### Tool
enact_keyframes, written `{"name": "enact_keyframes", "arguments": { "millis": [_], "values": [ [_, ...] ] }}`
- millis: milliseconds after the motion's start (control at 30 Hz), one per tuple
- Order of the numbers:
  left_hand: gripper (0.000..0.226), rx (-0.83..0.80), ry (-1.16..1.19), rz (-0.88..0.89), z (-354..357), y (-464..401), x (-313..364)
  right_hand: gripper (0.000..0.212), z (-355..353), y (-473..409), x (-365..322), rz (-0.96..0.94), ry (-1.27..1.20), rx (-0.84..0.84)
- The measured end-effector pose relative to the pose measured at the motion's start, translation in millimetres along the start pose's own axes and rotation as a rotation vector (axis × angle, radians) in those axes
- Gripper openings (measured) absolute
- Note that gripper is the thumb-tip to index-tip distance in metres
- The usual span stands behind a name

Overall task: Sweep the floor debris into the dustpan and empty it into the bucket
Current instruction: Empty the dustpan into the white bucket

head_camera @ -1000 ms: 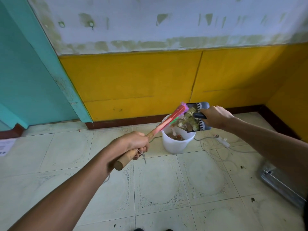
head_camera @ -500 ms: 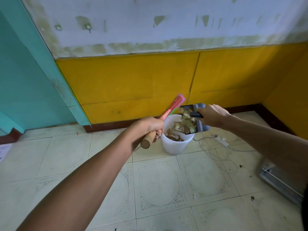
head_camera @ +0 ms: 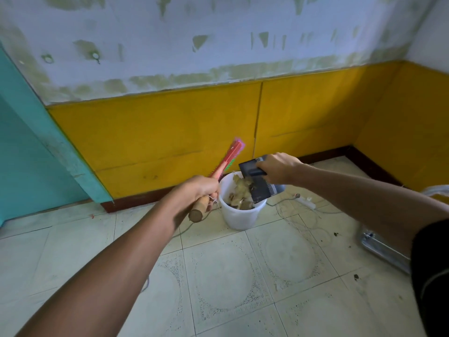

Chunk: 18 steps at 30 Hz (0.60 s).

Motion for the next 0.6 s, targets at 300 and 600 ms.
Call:
{"name": "enact_keyframes", "arguments": {
  "millis": [300,600],
  "values": [
    [0.024,-0.025,0.050,0.010,13,-2,-3,0.011,-8,-9,1,-0.042,0.065,0.022],
    [0.017,0.012,0.071,0.034,5,-4,16,0.007,-36,-3,14,0.046,-0.062,0.132]
  ]
}}
Point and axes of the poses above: each hand's wrist, its own y-axis away from the middle knuckle, its own z-axis out of the palm, x = y × z, the point moved 10 cm from there along -y, towards the middle knuckle, and after that the axes turned 10 degrees about -y, right-handed, at the moved point
